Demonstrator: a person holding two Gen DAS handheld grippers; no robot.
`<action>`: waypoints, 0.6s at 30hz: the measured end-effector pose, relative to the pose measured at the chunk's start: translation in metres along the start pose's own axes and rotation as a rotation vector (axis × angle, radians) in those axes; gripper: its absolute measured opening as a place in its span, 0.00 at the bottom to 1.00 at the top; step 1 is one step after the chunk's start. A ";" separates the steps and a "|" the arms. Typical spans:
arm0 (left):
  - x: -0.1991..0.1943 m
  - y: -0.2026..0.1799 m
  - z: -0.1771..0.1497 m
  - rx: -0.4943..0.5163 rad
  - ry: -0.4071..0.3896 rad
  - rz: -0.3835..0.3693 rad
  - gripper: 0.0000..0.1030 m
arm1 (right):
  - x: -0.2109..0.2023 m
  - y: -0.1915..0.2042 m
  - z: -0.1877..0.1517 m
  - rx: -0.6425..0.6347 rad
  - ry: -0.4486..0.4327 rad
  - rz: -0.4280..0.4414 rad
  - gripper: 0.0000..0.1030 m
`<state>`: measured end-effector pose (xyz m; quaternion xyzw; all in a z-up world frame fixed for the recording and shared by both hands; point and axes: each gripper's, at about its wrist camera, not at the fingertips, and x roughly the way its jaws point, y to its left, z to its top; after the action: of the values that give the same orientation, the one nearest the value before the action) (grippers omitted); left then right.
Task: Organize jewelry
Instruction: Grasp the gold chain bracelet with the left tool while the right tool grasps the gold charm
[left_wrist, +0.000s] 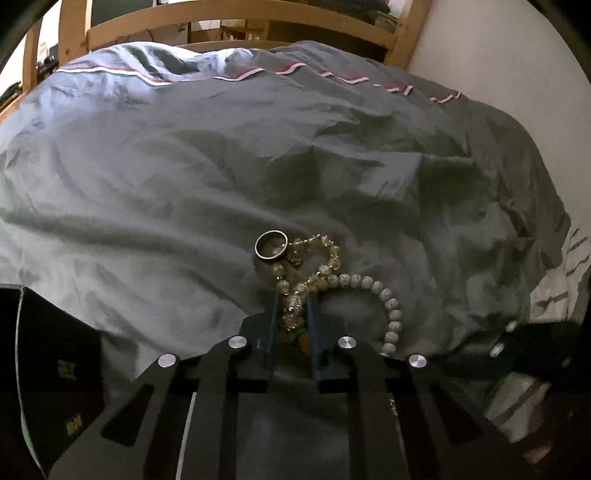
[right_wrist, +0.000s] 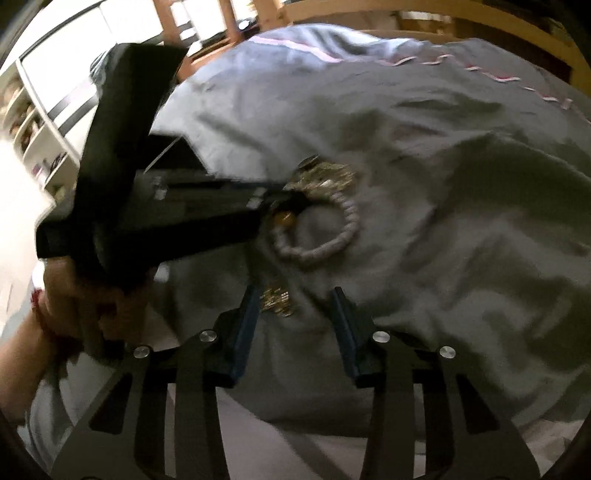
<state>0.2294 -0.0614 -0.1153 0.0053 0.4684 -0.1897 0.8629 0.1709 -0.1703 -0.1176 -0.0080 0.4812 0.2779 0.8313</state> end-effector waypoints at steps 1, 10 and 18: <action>-0.001 -0.001 0.000 0.001 -0.003 -0.001 0.09 | 0.003 0.002 -0.001 -0.008 0.009 -0.003 0.38; -0.024 0.007 0.005 -0.046 -0.075 0.009 0.08 | 0.004 0.003 -0.003 0.014 0.029 0.051 0.02; -0.043 0.014 0.011 -0.070 -0.130 0.003 0.08 | -0.007 0.000 -0.002 0.049 -0.032 0.077 0.02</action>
<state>0.2221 -0.0367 -0.0763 -0.0365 0.4178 -0.1717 0.8914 0.1667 -0.1739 -0.1123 0.0352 0.4744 0.2980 0.8276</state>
